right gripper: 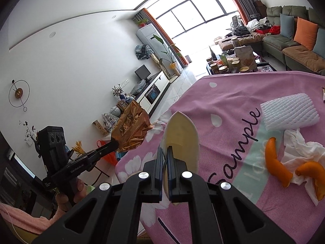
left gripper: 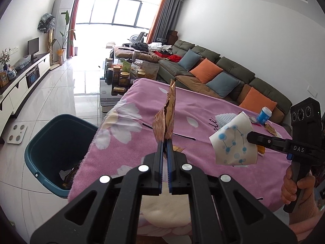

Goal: Collect trash
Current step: 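Carry the brown scrap and paper cup over the teal bin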

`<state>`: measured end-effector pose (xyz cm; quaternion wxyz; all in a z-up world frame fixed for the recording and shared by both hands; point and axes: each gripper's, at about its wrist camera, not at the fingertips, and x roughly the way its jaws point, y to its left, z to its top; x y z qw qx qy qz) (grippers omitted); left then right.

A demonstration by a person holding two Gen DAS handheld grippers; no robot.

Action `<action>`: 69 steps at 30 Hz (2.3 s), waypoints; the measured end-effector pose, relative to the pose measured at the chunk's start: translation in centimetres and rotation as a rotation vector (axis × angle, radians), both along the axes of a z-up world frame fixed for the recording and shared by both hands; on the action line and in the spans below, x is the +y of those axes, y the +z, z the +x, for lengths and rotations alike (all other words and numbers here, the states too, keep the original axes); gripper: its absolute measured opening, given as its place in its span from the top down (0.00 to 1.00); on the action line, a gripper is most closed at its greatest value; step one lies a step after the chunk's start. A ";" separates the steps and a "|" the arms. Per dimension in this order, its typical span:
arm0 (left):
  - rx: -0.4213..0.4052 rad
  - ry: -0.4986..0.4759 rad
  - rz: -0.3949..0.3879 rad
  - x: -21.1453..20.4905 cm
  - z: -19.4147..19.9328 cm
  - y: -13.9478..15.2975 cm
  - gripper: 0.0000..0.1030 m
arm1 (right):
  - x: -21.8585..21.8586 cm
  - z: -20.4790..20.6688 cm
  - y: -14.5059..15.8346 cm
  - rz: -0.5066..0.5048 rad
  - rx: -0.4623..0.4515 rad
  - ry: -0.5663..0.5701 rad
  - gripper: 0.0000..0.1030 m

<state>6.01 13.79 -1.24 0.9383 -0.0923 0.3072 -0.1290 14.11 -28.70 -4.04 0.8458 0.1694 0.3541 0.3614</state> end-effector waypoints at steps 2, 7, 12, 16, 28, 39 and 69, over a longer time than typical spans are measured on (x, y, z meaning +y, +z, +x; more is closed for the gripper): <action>0.002 0.013 0.001 0.5 -0.1 -0.1 0.96 | 0.9 0.2 0.1 -0.001 -0.003 0.014 0.97; 0.007 0.043 0.003 1.6 -0.3 -0.2 0.96 | 2.6 1.0 0.3 -0.002 -0.010 0.050 0.97; 0.011 0.070 0.005 2.5 -0.2 -0.1 0.96 | 4.1 1.6 0.3 0.002 -0.010 0.081 0.97; 0.012 0.091 0.002 3.0 -0.3 0.0 0.96 | 5.0 2.0 0.2 0.002 -0.011 0.101 0.97; 0.008 0.153 0.002 5.3 -0.7 0.1 0.96 | 7.1 2.6 0.1 -0.002 -0.001 0.140 0.97; 0.011 0.205 0.017 6.8 -1.1 0.1 0.96 | 9.4 3.1 0.3 0.001 0.001 0.181 0.97; 0.033 0.294 0.037 8.4 -1.4 -0.8 0.96 | 13.9 4.0 0.6 -0.004 0.018 0.250 0.97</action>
